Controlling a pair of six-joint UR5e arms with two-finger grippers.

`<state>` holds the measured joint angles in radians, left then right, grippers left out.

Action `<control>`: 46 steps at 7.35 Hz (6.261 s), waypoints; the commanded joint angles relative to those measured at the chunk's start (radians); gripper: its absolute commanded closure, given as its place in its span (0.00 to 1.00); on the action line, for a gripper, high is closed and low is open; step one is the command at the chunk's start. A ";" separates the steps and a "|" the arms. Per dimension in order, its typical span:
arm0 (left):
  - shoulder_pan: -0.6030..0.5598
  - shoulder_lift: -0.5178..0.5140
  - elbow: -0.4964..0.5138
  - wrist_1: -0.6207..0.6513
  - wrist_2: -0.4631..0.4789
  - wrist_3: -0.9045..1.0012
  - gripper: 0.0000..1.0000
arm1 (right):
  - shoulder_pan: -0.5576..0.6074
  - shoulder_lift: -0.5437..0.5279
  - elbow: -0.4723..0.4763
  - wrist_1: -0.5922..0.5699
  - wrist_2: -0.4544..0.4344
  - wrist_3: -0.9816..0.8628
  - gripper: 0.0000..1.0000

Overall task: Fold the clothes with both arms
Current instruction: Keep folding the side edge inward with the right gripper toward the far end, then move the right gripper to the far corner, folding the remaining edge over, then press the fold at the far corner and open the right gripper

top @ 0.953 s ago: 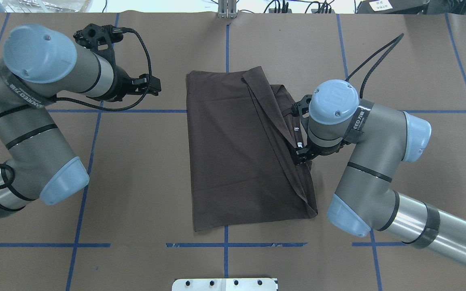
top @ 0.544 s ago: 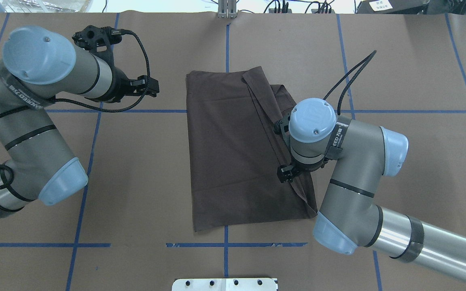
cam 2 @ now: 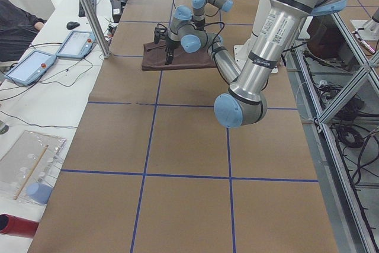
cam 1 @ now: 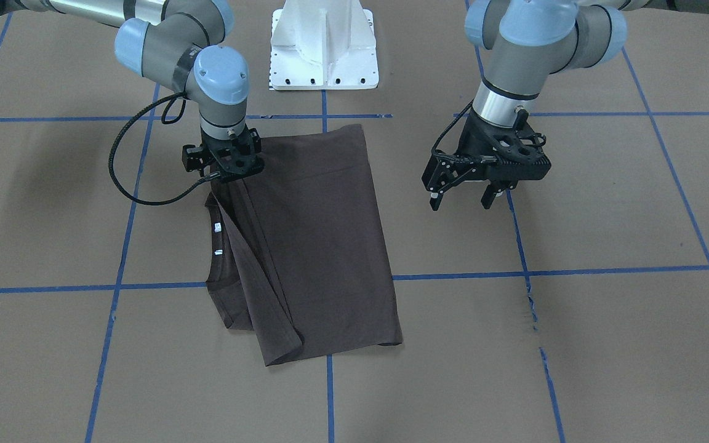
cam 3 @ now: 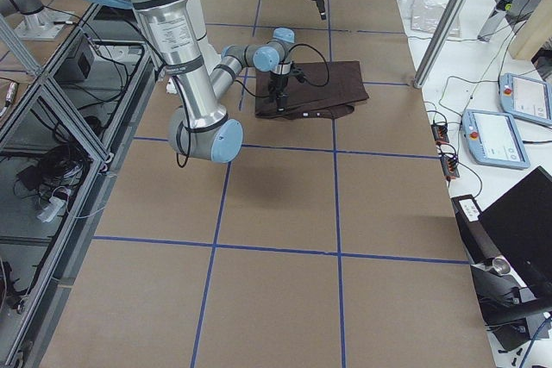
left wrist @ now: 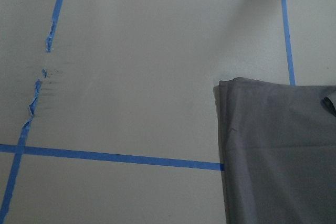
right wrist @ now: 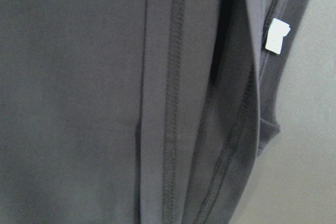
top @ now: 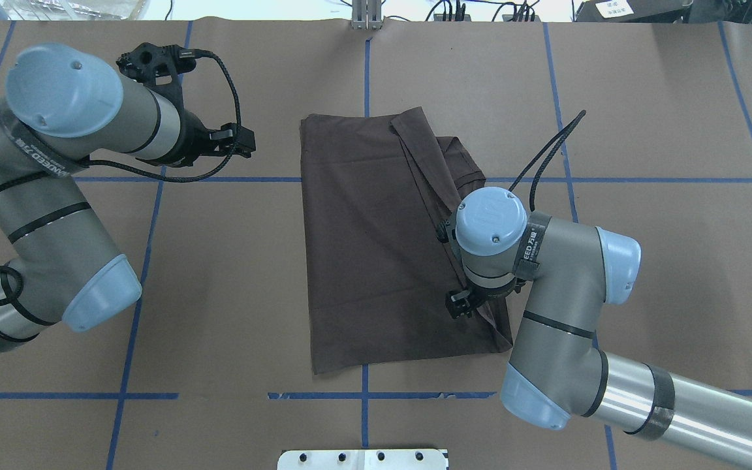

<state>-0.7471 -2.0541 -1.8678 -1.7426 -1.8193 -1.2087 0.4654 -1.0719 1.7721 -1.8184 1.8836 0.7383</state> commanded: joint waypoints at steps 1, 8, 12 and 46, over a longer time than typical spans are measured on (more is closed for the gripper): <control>-0.001 0.000 -0.002 0.000 0.000 0.000 0.00 | 0.005 -0.016 0.000 0.001 0.014 0.000 0.00; 0.000 -0.008 -0.007 0.000 0.000 -0.002 0.00 | 0.042 -0.066 0.004 -0.032 0.023 -0.011 0.00; -0.001 -0.014 -0.019 0.001 0.000 0.000 0.00 | 0.171 -0.099 0.021 -0.021 0.083 -0.040 0.00; -0.057 0.014 -0.093 0.061 -0.051 0.006 0.00 | 0.199 0.515 -0.856 0.626 -0.290 0.075 0.08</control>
<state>-0.7977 -2.0403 -1.9644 -1.6812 -1.8686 -1.2026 0.6712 -0.5665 0.9582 -1.2279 1.6260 0.8127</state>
